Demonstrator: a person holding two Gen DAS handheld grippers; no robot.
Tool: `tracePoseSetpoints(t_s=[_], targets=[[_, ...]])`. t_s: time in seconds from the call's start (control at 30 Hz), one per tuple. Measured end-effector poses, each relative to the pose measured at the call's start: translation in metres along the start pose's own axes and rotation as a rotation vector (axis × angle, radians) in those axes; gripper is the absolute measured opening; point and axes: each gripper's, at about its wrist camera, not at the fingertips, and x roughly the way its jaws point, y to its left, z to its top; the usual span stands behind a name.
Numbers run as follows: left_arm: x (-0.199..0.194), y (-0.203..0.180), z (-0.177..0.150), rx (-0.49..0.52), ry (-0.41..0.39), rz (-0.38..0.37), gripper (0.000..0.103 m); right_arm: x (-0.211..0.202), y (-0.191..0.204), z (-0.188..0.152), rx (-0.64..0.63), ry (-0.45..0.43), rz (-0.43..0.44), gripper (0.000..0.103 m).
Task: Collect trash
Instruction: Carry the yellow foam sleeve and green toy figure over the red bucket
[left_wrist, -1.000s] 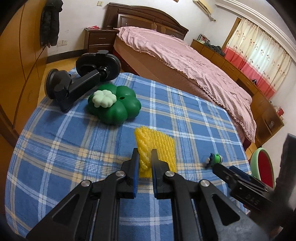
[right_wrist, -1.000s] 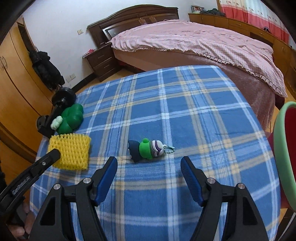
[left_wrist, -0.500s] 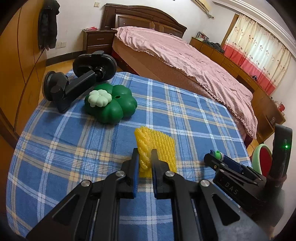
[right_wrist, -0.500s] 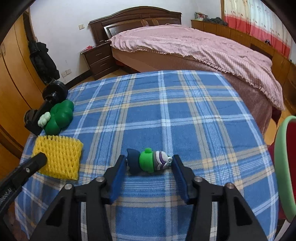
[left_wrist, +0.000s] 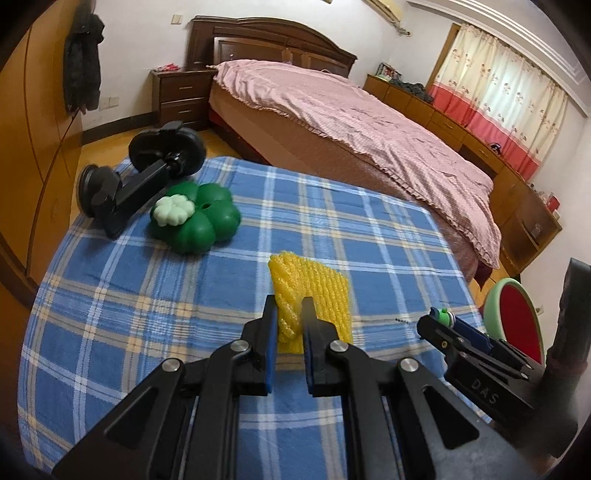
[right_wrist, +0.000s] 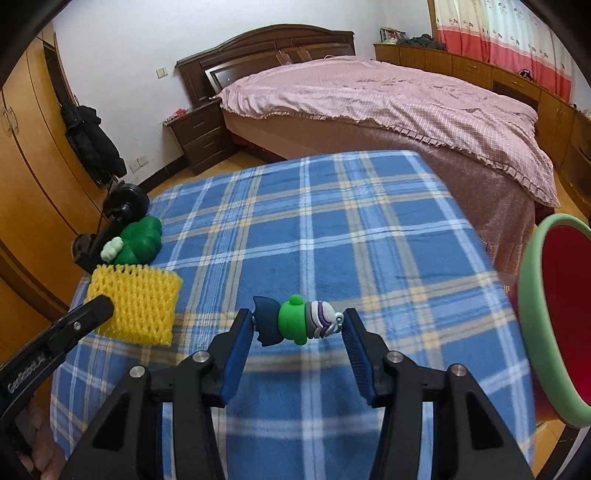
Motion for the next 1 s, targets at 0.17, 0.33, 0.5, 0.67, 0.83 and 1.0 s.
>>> tracePoseSetpoints(t_s=[0.17,0.33,0.5,0.67,0.83,1.0], targets=[[-0.009,-0.016,0.002,0.028,-0.003,-0.022,0.011,-0.03,-0.013,-0.005,0.022,-0.031,0.006,0.053],[-0.019,-0.034,0.003,0.064,-0.012,-0.046,0.011,-0.06,-0.024,-0.008,0.037,-0.082,0.006,0.053],[-0.027,-0.053,0.004,0.095,-0.012,-0.08,0.011,-0.087,-0.04,-0.012,0.064,-0.131,0.01,0.053],[-0.033,-0.073,0.006,0.127,-0.013,-0.116,0.011,-0.107,-0.061,-0.017,0.104,-0.161,-0.013,0.053],[-0.036,-0.096,0.007,0.162,-0.01,-0.151,0.011,-0.121,-0.087,-0.018,0.151,-0.181,-0.047,0.053],[-0.036,-0.121,0.007,0.21,-0.005,-0.177,0.011,-0.137,-0.114,-0.018,0.199,-0.208,-0.096,0.053]])
